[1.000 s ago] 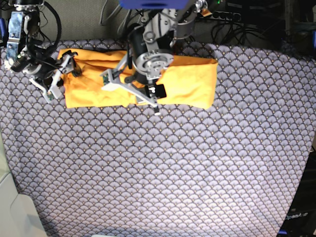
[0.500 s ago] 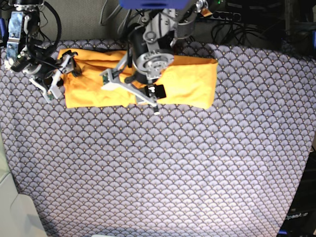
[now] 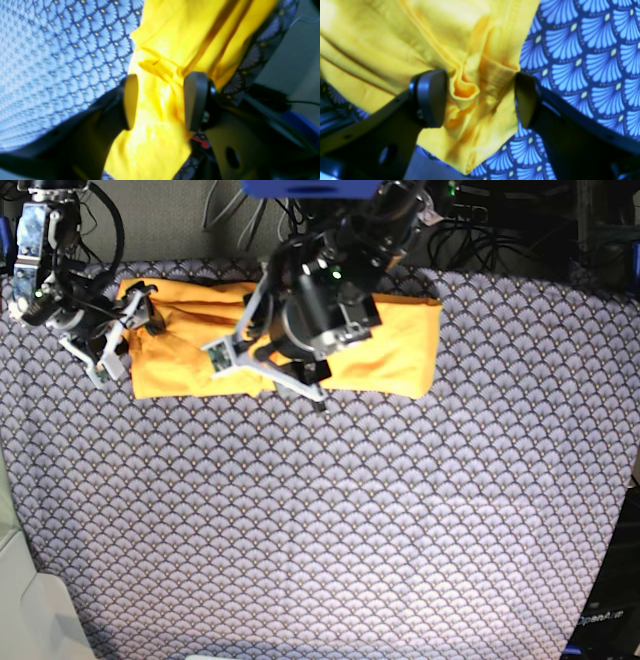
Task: Fold the T-shirt properly
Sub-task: 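Press the folded end flat with the left gripper and release, then move the left gripper back to the strip's folded end and grasp it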
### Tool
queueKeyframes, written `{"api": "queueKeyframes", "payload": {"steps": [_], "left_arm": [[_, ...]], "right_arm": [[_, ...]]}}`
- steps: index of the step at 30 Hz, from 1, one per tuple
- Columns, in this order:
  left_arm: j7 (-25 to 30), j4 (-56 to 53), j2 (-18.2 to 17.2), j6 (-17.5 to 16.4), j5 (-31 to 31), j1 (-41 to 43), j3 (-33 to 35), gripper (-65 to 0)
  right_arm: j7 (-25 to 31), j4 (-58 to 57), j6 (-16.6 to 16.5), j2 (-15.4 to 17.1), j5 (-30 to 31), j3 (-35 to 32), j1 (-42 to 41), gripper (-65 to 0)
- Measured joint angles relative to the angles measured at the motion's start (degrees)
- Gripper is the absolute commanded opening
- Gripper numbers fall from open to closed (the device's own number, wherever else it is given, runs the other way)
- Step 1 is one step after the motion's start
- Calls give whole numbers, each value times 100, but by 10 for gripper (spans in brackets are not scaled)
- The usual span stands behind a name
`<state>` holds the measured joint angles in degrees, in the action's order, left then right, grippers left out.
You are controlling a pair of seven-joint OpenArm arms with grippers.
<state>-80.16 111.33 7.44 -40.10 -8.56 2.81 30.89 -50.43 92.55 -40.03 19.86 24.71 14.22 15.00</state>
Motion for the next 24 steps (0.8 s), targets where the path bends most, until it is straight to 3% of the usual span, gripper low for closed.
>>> {"api": "queueKeyframes", "payload": {"steps": [5, 11, 19, 24], "left_arm": [[-15, -33, -66, 0, 973, -216, -337, -361], [-44, -33, -114, 0, 1156, -219, -831, -361], [-39, -13, -1108, 0, 1303, -136, -1646, -361], [-59, -11, -1585, -2, 1869, 31, -2223, -361]], "right_arm": [[4, 0, 0, 0, 2, 0, 0, -217], [2, 0, 0, -2, 0, 0, 4, -217], [0, 0, 0, 0, -2, 0, 0, -217], [2, 2, 0, 0, 0, 0, -2, -215]]}}
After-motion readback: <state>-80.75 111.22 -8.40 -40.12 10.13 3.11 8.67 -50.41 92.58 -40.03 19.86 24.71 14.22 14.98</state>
